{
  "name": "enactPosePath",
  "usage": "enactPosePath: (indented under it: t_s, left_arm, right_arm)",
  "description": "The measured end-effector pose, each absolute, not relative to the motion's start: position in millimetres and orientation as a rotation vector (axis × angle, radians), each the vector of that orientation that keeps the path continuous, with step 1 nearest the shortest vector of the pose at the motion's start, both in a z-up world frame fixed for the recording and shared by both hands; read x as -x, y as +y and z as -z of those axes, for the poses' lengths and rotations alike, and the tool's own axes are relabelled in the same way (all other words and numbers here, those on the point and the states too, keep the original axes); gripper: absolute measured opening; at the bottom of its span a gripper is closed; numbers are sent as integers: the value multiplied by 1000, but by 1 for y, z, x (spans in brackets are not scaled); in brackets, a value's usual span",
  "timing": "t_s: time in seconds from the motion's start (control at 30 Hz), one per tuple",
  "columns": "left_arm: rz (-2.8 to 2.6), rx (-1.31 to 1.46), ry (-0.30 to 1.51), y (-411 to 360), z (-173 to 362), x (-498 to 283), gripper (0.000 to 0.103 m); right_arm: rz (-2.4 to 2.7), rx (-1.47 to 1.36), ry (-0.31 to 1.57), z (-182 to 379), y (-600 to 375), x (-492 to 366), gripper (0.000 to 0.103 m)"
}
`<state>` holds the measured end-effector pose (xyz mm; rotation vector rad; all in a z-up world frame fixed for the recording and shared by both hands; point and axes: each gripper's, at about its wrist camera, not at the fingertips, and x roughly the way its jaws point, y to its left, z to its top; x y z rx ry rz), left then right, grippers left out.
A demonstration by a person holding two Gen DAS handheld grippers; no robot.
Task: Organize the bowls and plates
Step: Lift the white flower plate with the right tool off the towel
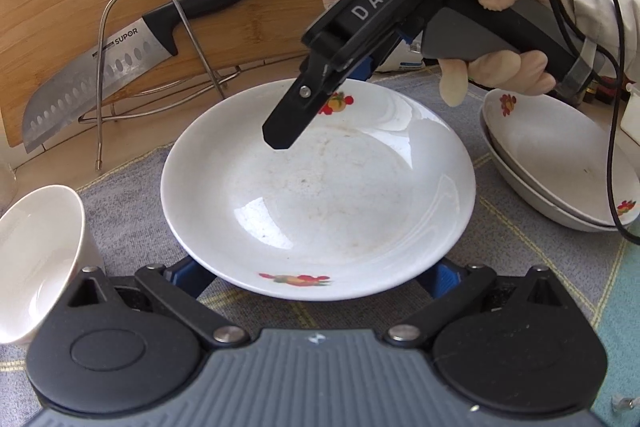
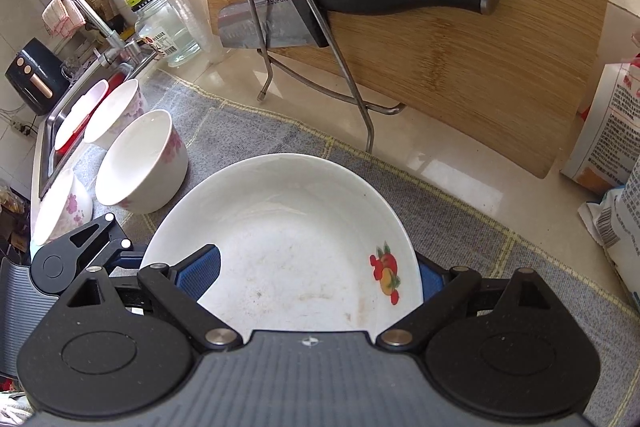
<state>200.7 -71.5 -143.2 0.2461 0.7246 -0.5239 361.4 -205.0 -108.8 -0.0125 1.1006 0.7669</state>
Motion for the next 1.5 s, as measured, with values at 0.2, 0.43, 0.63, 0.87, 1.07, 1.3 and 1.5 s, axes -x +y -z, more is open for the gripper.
enactPosePath:
  t_s: [0.2, 0.43, 0.63, 0.87, 1.07, 1.3, 1.5]
  left_arm:
    - [531, -251, 722, -70, 133, -185, 102]
    - [539, -259, 730, -69, 126, -165, 102]
    - [547, -263, 724, -72, 117, -149, 102]
    - [550, -272, 715, -78, 108, -132, 102]
    - [563, -287, 710, -84, 104, -120, 102]
    - [583, -292, 703, -92, 98, -107, 102]
    - [610, -298, 700, -98, 93, -100, 102]
  right_arm:
    - [-771, 10, 1098, 101, -202, -346, 99]
    - [-775, -4, 1096, 95, -201, -321, 99]
    - [-769, -13, 1095, 89, -206, -304, 99]
    - [-763, -29, 1080, 82, -210, -286, 99]
    - [-754, -39, 1070, 77, -218, -271, 99]
    - [-734, -43, 1063, 72, -227, -252, 99]
    - [-709, -55, 1058, 69, -239, -237, 99]
